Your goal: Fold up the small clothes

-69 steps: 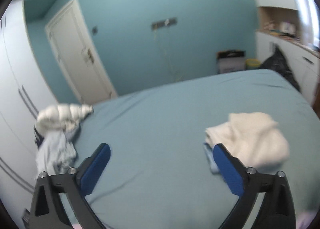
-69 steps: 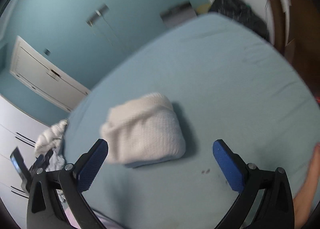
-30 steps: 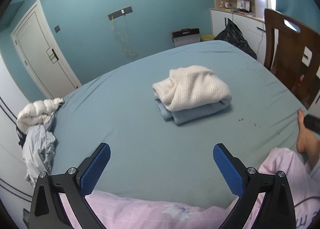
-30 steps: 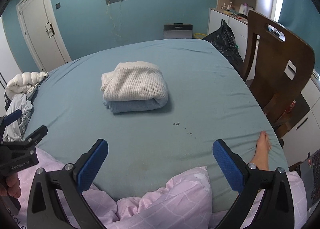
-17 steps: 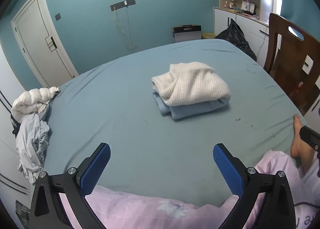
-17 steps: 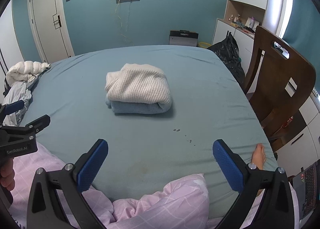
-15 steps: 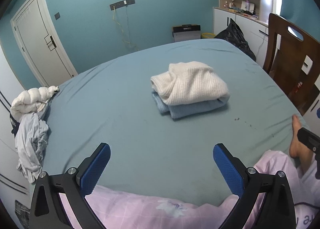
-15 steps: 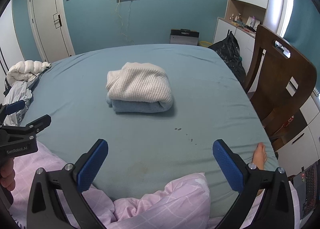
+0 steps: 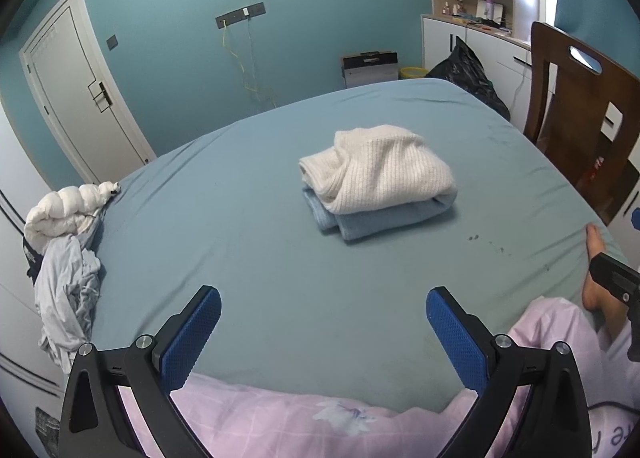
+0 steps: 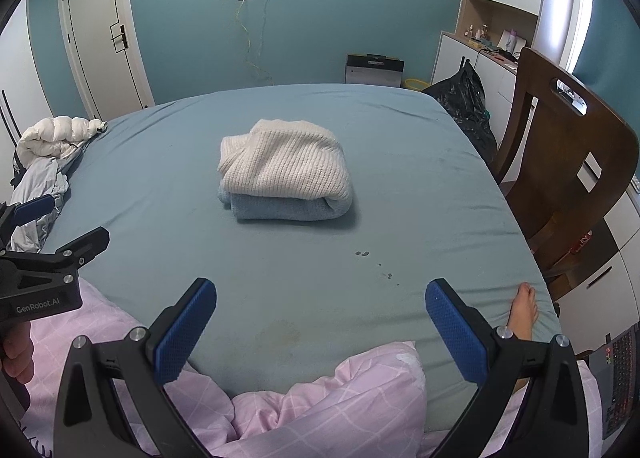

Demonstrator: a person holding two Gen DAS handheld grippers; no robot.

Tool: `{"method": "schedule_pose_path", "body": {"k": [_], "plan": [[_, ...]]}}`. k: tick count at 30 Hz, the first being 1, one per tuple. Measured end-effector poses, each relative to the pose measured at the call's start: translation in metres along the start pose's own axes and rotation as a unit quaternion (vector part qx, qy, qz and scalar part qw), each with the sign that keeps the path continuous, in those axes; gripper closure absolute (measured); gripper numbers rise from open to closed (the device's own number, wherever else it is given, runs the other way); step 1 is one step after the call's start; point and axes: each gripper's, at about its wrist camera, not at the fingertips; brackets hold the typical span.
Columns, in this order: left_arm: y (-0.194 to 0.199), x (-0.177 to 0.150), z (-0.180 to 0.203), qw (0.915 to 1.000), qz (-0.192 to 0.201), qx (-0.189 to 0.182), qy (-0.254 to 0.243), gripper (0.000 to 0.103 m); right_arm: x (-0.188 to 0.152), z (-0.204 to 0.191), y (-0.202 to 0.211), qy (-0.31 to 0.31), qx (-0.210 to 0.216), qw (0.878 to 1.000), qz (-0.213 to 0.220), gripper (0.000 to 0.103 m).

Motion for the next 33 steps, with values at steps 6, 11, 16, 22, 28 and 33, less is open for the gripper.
{"method": "schedule_pose_path", "body": {"k": [6, 11, 16, 22, 28, 33], "plan": [[0.000, -0.001, 0.001, 1.0000, -0.001, 0.000, 0.000, 0.000, 0.000, 0.000, 0.000, -0.002, 0.001, 1.000, -0.001, 0.001], [-0.002, -0.001, 0.003, 1.0000, -0.004, 0.006, -0.003, 0.000, 0.001, -0.001, 0.002, -0.004, 0.001, 1.000, -0.002, 0.001], [-0.002, -0.001, 0.005, 0.9999, -0.003, 0.007, -0.006, 0.000, 0.001, -0.002, 0.002, -0.005, -0.001, 1.000, -0.003, 0.001], [-0.005, -0.002, 0.007, 0.9998, -0.009, 0.008, -0.013, 0.000, 0.001, 0.000, 0.003, -0.008, 0.001, 1.000, -0.005, 0.001], [-0.002, -0.002, 0.011, 0.9996, 0.001, 0.011, -0.026, 0.000, 0.001, -0.001, 0.003, -0.005, 0.000, 1.000, -0.004, 0.001], [-0.001, -0.002, 0.010, 0.9997, 0.003, 0.008, -0.024, 0.000, 0.000, -0.001, 0.003, -0.003, 0.001, 1.000, -0.005, 0.001]]}}
Point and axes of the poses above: each gripper's, at about its wrist camera, not at the fingertips, and y roughly against the way its jaws point, z to its right, x to its top, and after that the axes turned 2 degrees about -y, right-handed
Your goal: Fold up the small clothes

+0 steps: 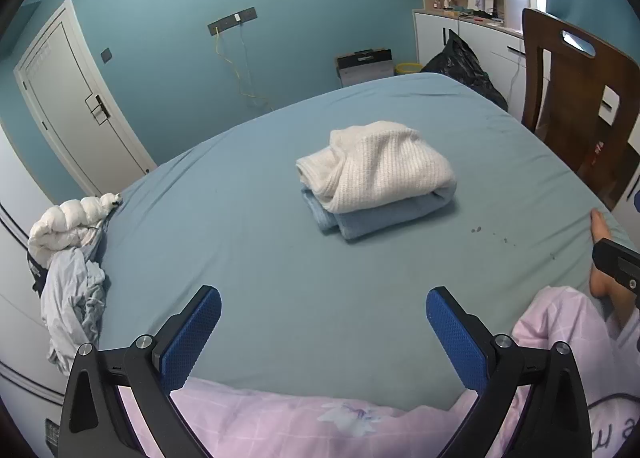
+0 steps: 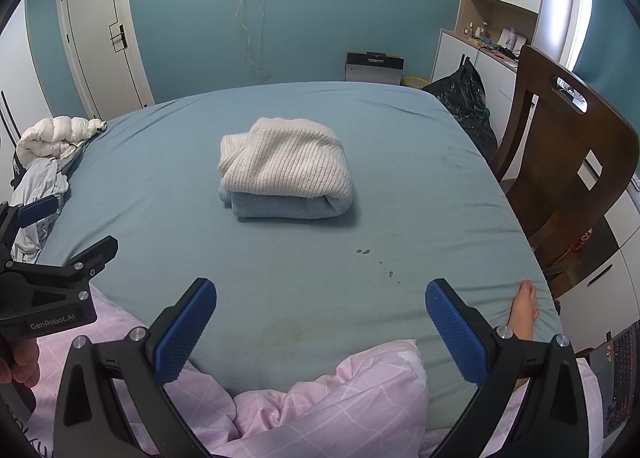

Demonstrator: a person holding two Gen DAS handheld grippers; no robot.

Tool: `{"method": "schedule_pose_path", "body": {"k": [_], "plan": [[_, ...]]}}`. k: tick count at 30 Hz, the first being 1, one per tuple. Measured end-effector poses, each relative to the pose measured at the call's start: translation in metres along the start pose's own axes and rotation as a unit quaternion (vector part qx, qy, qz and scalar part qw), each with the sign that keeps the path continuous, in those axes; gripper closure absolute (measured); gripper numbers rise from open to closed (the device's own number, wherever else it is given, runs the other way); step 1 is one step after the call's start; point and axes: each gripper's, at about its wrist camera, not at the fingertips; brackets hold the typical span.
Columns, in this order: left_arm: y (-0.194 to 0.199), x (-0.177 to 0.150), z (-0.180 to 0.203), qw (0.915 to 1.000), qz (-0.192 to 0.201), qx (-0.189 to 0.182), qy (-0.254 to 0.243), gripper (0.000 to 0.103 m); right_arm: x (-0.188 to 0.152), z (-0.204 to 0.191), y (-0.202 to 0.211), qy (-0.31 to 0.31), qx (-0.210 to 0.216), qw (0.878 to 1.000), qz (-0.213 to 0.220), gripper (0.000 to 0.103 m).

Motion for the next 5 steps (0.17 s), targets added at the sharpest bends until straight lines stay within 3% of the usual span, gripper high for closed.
{"method": "schedule_pose_path", "body": {"k": [5], "plan": [[-0.0001, -0.0008, -0.0017, 1.0000, 0.001, -0.002, 0.006, 0.000, -0.0002, -0.0003, -0.0001, 0.000, 0.000, 1.000, 0.000, 0.001]]}}
Point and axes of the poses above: each gripper's, at about its wrist camera, not at the fingertips, and y roughly against the way its jaws point, z to its right, x to its top, and after that the axes turned 2 degrees about -y, right-handed
